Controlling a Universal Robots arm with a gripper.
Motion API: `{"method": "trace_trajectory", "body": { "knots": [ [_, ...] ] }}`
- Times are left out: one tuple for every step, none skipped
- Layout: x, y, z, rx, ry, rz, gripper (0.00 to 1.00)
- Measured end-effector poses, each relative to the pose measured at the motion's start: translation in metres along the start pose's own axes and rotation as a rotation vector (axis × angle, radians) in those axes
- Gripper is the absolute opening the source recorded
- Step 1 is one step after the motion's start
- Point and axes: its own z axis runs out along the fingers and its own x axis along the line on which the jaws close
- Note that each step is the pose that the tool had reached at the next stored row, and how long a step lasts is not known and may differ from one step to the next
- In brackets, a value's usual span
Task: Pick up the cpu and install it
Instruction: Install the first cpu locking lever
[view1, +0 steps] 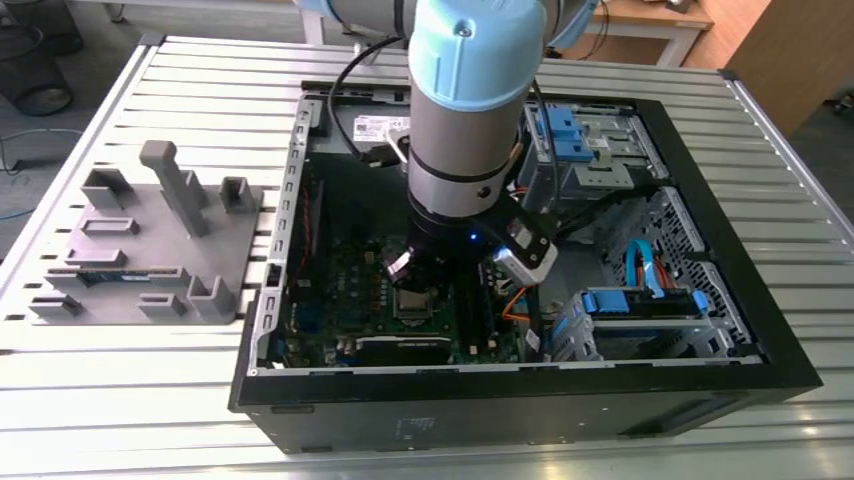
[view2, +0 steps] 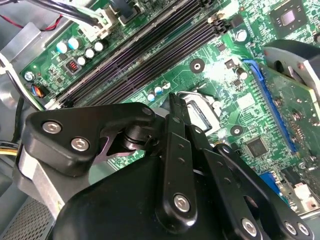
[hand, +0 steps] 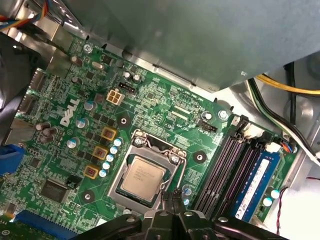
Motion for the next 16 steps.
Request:
{"method": "trace_trajectory", "body": {
  "knots": [
    [0.0001,-0.0003,0.0006,0.0001,0.0000,0.002,0.11],
    [0.0002,-0.0007,0.0012,0.0001,0.0001,0.003,0.11],
    [0.0003,-0.0011,0.0019,0.0002,0.0001,0.005,0.11],
    [0.0003,-0.0014,0.0024,0.0002,0.0002,0.006,0.11],
    [0.0004,-0.0017,0.0029,0.0003,0.0002,0.007,0.11],
    [0.0004,-0.0019,0.0033,0.0003,0.0002,0.008,0.11],
    [0.0005,-0.0021,0.0035,0.0003,0.0002,0.009,0.11],
    [0.0005,-0.0022,0.0037,0.0004,0.0003,0.010,0.11],
    [0.0007,-0.0025,0.0037,0.0004,0.0003,0.010,0.11],
    [0.0008,-0.0030,0.0038,0.0005,0.0004,0.010,0.11],
    [0.0011,-0.0037,0.0039,0.0004,0.0003,0.010,0.11],
    [0.0014,-0.0045,0.0040,0.0005,0.0002,0.011,0.11],
    [0.0018,-0.0052,0.0040,0.0005,0.0003,0.011,0.11],
    [0.0021,-0.0057,0.0042,0.0004,0.0001,0.011,0.11],
    [0.0023,-0.0062,0.0043,0.0003,0.0001,0.012,0.11],
    [0.0025,-0.0065,0.0045,0.0005,0.0003,0.012,0.11]
  ]
}}
